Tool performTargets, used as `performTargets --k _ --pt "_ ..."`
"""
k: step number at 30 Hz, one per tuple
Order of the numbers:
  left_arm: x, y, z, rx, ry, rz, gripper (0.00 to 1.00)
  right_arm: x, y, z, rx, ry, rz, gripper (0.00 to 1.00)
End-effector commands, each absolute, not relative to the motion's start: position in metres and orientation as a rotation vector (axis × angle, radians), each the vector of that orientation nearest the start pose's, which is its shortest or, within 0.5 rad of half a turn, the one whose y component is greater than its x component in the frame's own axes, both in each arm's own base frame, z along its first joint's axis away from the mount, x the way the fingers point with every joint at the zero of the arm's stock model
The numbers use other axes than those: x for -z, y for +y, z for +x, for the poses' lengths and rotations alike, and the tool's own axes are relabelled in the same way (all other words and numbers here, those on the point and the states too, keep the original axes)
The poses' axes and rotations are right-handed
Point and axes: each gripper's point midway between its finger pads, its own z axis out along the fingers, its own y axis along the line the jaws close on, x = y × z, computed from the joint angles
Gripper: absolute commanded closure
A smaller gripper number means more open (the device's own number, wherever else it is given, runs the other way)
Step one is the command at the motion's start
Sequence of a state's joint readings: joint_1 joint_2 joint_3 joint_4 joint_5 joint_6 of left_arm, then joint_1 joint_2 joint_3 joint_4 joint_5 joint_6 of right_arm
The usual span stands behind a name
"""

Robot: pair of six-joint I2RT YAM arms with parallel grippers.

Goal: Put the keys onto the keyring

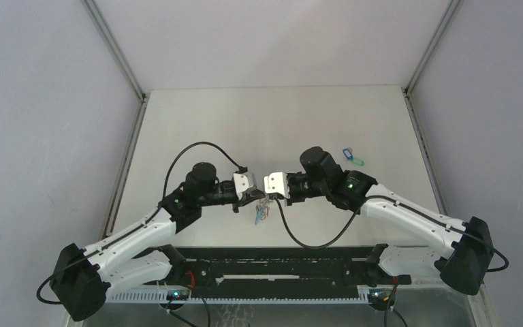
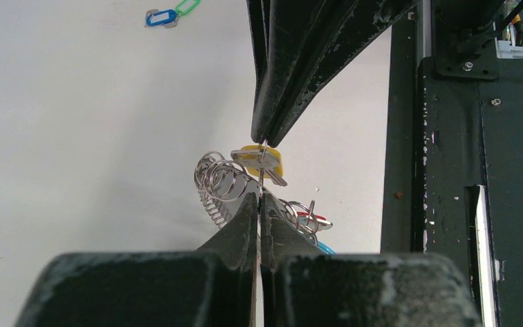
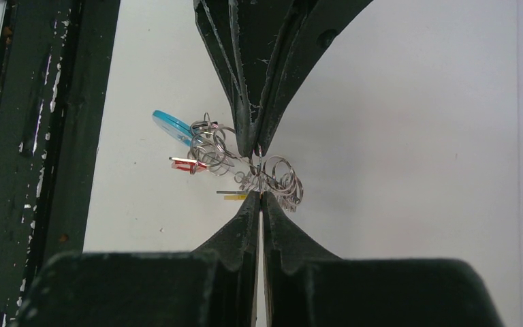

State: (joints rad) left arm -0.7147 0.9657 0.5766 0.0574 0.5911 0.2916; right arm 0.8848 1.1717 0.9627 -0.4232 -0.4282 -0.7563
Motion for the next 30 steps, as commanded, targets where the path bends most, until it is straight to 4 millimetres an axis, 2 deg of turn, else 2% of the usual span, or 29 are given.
performTargets --k 1,30 --pt "-0.2106 -0.2799 0.1879 0.837 1.362 1.263 1.00 -0.2262 0.3073 0.1873 -0.559 1.246 -1.697 1.00" --pt "-0.2113 -0.2811 0.1877 0.842 1.357 1.268 1.00 -0.2207 0.3127 0.1868 -0.586 1.254 -1.720 1.00"
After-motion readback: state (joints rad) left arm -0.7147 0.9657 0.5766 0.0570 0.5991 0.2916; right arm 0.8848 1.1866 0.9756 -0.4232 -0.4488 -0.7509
